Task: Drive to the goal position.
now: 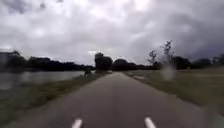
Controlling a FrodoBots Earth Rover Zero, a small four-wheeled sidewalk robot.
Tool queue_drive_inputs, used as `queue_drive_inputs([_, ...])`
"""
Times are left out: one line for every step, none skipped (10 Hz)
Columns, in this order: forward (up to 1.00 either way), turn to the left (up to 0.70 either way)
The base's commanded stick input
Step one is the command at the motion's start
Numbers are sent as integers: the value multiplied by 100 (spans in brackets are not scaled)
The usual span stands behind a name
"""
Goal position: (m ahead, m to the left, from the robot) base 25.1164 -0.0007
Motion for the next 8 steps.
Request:
queue_drive_inputs([98,4])
queue_drive_inputs([98,4])
queue_drive_inputs([98,4])
queue_drive_inputs([98,4])
queue_drive_inputs([98,4])
queue_drive_inputs([98,4])
queue_drive_inputs([98,4])
queue_drive_inputs([98,4])
